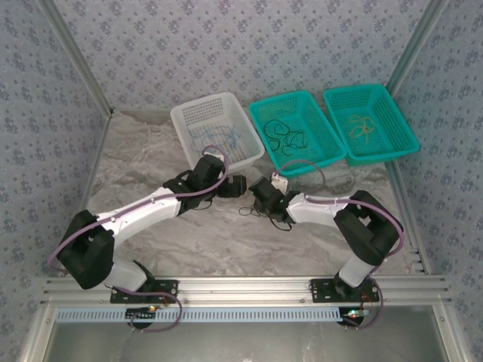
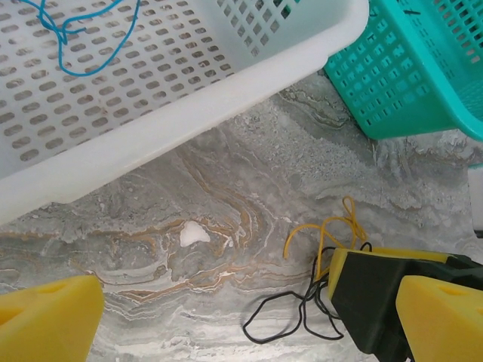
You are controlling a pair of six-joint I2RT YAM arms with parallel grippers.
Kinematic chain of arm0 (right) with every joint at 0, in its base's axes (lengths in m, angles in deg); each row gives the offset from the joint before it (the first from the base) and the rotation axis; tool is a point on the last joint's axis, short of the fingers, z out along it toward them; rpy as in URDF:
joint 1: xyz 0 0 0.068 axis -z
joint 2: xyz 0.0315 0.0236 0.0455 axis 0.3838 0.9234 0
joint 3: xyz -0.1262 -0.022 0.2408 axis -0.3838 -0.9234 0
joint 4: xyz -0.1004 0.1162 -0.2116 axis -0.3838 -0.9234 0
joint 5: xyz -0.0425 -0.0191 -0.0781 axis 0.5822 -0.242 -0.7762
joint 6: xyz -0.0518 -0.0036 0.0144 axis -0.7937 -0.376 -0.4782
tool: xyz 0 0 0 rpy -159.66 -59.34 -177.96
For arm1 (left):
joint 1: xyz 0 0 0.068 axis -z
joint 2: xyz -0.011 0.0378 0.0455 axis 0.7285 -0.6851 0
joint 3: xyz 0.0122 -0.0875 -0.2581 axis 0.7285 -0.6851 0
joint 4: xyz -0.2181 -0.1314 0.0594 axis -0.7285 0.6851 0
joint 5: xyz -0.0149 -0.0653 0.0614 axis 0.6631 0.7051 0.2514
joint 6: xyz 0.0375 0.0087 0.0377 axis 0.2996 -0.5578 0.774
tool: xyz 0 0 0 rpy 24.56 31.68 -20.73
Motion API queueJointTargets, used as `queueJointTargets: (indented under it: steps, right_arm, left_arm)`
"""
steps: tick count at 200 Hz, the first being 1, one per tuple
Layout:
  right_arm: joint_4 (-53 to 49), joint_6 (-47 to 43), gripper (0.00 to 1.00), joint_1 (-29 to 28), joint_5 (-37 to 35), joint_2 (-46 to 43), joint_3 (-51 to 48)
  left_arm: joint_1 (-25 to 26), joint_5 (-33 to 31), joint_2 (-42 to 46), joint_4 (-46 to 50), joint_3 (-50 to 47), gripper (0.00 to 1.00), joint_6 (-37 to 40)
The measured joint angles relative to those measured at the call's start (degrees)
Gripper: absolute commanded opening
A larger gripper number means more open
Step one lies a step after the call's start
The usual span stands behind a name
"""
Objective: Untangle the cables
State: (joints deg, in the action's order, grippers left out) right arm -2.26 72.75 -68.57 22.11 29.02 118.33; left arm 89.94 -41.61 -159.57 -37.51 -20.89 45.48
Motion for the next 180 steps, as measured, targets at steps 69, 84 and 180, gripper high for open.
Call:
queueJointTargets:
  steps: [69, 84, 180]
  right_arm:
    - [6.84, -6.01, 0.00, 1.95, 2.62, -4.28, -5.62]
    - [9.03, -8.02, 0.00, 2.64, 3.67, -6.93, -7.74]
    - [21.20, -20.11, 0.00, 7.87, 14.86, -19.19, -16.94]
  left_arm:
    - [-0.07, 5.51, -1.55, -1.79, 0.00, 1.00, -0.94]
    - [-0.09, 6.91, -2.23, -2.82, 0.00, 0.99, -1.57]
    - [-0.74, 16.13, -3.63, -10.51, -0.76, 0.94, -2.97]
